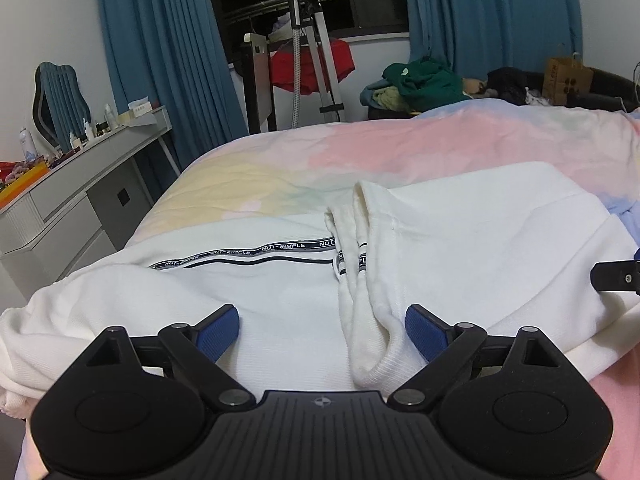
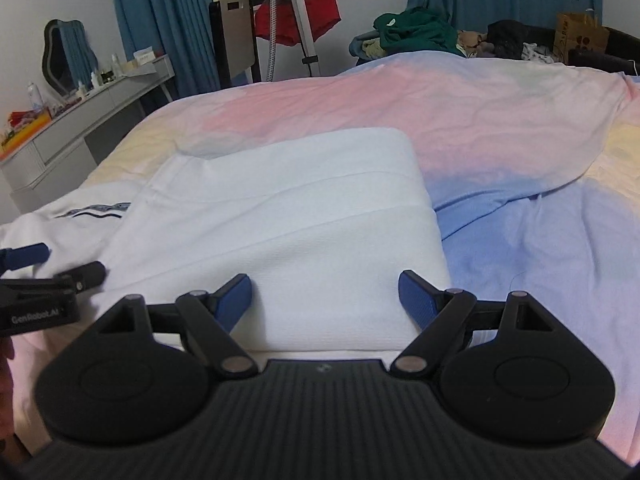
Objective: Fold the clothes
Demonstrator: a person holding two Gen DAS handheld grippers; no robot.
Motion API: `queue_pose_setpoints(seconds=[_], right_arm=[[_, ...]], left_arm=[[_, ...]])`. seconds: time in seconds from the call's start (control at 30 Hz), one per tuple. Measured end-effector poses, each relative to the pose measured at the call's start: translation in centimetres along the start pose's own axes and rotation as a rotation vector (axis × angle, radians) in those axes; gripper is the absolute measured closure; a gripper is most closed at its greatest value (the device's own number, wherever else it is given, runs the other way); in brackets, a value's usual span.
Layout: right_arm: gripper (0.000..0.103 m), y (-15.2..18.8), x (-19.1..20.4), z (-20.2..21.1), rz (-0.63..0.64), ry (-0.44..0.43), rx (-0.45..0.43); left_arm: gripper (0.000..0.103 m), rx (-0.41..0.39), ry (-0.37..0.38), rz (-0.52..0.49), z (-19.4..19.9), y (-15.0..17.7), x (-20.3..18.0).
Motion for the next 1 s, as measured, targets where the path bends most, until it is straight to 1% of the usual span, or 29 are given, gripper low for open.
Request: queue_pose_setpoints(seconds=[0.17, 0.2, 0.23, 0.33, 0.37, 0.4, 0.47, 0.57, 0.67, 0.77, 0.83, 0.9, 1.0], right_arm=[[0.021, -0.2, -0.6, 0.4, 0.003, -0.001, 0.002], [0.021, -0.1, -0.7, 0.4, 0.001, -0.002, 0.002], [0.021, -0.1, -0.7, 0.5, -0.001, -0.002, 0.002], [0.021, 0.0, -0.9, 0.6, -0.005, 0.001, 0.005], [0.021, 0.1, -0.9, 0.7, -0.006, 0.002, 0.005], [0.021, 0.1, -0.9, 0.7, -0.008, 0.003, 0.006], [0.021, 0.1, -0.9, 0.7, -0.013, 0.005, 0.006], [0.021, 0.0, -0.7, 0.6, -0.016, 0.009, 0.008], [0.021, -0.1, -0.6, 0.5, -0.018, 0.013, 0.011], [0.021, -0.1, -0.7, 0.5, -0.027, 0.012, 0.012], [0.021, -0.1, -0.6, 0.5, -0.025, 0.016, 0.012], [0.021, -0.1, -0.5, 0.4, -0.017, 0.023, 0.012], [0.021, -0.2, -0.3, 0.4, -0.01, 0.036, 0.006]], left_arm=[[0.011, 0.012, 0.04, 0.056, 0.4, -0.2, 0.8], [0.011, 0.018, 0.072, 0.085, 0.6, -0.4, 1.3], [0.011, 0.025, 0.132, 0.144, 0.9, -0.7, 2.4], [0.01, 0.04, 0.311, 0.437, 1.6, -0.8, 7.3], [0.009, 0.05, 0.36, 0.544, 1.7, -0.6, 9.2], [0.009, 0.07, 0.384, 0.633, 1.7, -0.1, 10.8], [0.009, 0.12, 0.395, 0.787, 1.6, 1.0, 14.0], [0.008, 0.169, 0.421, 0.981, 1.3, 3.3, 17.9], [0.005, 0.252, 0.426, 1.167, 0.0, 5.7, 20.6], [0.005, 0.32, 0.422, 1.313, -2.2, 7.6, 22.1], [0.005, 0.337, 0.418, 1.404, -3.8, 8.3, 22.9], [0.006, 0.326, 0.402, 1.48, -4.9, 8.6, 23.6], [0.007, 0.269, 0.355, 1.513, -5.9, 8.0, 24.9]])
Point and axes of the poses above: each gripper's, at about its wrist camera, not at the fingertips, and z roughly against the way its jaws point, x to its left, y to its underside, the point moved 1 cm from there along -z, roughly the way its jaws point, and after that the axes turned 6 degrees about x, right-handed, at the moved point
